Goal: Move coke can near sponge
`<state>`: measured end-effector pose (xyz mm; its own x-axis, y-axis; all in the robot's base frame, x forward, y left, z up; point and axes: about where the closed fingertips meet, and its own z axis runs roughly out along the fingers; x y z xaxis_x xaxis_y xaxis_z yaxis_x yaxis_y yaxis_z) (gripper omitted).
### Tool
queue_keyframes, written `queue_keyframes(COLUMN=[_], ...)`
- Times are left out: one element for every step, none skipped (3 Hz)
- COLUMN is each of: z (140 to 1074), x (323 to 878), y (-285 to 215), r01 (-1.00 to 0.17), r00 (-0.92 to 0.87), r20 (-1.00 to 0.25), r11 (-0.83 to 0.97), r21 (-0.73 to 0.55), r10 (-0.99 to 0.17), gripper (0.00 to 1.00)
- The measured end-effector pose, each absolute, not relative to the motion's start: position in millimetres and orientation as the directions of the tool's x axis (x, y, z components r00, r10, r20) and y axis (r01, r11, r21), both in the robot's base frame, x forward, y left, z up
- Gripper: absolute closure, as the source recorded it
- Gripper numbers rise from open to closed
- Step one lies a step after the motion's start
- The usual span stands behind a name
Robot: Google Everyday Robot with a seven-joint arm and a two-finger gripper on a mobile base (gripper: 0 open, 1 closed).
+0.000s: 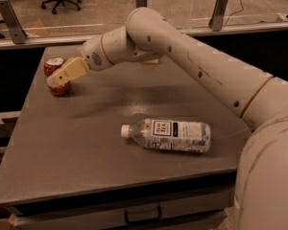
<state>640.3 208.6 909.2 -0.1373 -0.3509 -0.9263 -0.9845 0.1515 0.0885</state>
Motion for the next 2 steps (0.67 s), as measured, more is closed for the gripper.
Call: queue_keyframes(z=[909.1,905.3], x=[636.2,640.7], y=[210.1,219.8], r01=[-0.986,-0.992], r00=[-0.133,-0.075], r20=[-0.931,-0.945], r11=[0.141,0.124], r21=[0.089,0.037], r10=[-0.340,-0.318], gripper=[0.00,0.00])
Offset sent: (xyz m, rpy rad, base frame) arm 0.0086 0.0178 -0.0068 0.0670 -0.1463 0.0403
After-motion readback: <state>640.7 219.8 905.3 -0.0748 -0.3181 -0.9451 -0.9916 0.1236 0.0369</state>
